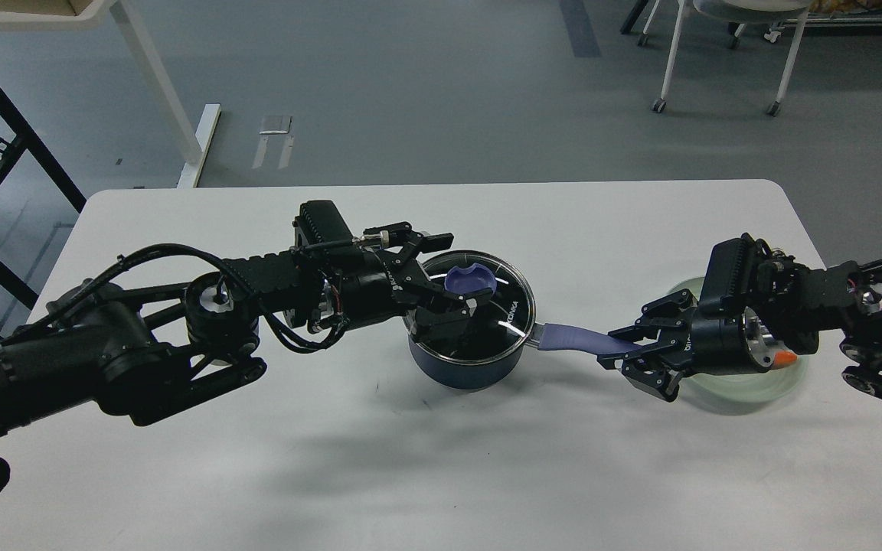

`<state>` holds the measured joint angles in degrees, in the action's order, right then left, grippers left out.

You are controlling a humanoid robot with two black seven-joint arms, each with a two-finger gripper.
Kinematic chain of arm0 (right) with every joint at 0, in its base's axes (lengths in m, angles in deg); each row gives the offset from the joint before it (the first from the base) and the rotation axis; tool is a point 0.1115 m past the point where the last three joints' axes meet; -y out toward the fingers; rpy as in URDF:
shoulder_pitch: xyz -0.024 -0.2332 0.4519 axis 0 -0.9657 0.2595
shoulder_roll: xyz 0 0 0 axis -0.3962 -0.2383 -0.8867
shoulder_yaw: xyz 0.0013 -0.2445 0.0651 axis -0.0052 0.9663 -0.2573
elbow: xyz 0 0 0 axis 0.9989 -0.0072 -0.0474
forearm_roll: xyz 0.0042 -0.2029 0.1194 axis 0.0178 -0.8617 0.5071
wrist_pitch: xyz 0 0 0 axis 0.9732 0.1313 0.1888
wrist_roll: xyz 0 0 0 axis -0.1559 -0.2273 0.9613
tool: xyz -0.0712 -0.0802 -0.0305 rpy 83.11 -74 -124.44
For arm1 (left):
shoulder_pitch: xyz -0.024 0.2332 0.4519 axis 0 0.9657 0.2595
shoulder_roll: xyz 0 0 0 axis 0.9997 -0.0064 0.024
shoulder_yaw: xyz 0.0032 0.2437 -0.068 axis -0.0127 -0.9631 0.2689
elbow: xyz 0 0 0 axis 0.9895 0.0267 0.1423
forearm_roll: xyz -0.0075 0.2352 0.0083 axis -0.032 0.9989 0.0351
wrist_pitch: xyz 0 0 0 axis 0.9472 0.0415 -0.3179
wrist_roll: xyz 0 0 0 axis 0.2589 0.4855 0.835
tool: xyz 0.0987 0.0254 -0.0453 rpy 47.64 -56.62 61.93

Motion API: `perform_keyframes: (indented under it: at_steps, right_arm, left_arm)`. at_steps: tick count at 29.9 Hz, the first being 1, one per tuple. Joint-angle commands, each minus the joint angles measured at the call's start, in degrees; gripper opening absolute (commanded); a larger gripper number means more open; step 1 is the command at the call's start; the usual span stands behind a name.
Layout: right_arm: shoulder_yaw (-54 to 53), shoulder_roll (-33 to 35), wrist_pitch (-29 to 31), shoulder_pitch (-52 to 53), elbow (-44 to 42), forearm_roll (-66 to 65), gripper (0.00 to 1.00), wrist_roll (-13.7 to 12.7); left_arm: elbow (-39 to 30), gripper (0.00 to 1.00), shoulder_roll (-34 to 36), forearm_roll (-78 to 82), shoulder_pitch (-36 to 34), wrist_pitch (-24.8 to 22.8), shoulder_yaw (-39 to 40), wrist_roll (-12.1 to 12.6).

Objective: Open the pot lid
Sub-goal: 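Extend the left gripper over the pot and grasp the purple lid knob, then lift the glass lid off the pot with the left gripper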

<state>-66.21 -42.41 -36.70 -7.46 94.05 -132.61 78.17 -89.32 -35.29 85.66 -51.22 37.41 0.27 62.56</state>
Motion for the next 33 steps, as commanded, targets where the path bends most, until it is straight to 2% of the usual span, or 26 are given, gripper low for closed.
perform_keyframes:
  at_steps: [1, 4, 13, 18, 29, 33]
  right_arm:
    - [0.0, 0.1, 0.0, 0.0, 0.0, 0.0, 0.19, 0.0]
    - [0.0, 0.2, 0.0, 0.0, 0.0, 0.0, 0.19, 0.0]
    - [0.0, 0.2, 0.0, 0.2, 0.0, 0.0, 0.20, 0.0]
    - [0.0, 0.2, 0.1, 0.3, 0.0, 0.0, 0.20, 0.0]
    - [0.0, 0.3, 0.0, 0.1, 0.4, 0.0, 0.20, 0.0]
    - [0.0, 0.2, 0.0, 0.1, 0.4, 0.0, 0.20, 0.0]
  left_arm:
    - [1.6, 0.96, -1.0, 0.0, -0.3, -0.1, -0.9, -0.1]
    - [4.6, 0.96, -1.7, 0.0, -0.4, 0.4, -2.8, -0.3]
    - [6.1, 0.96, -1.7, -0.1, -0.4, 2.4, -4.1, -0.3]
    - [6.2, 0.89, -2.4, -0.6, -0.4, 2.4, -4.1, -0.3]
    - [8.4, 0.88, -4.7, -0.2, 0.0, 3.3, -4.3, -0.3]
    - [8.9, 0.83, -4.6, -0.2, 0.1, 3.4, -4.5, -0.6]
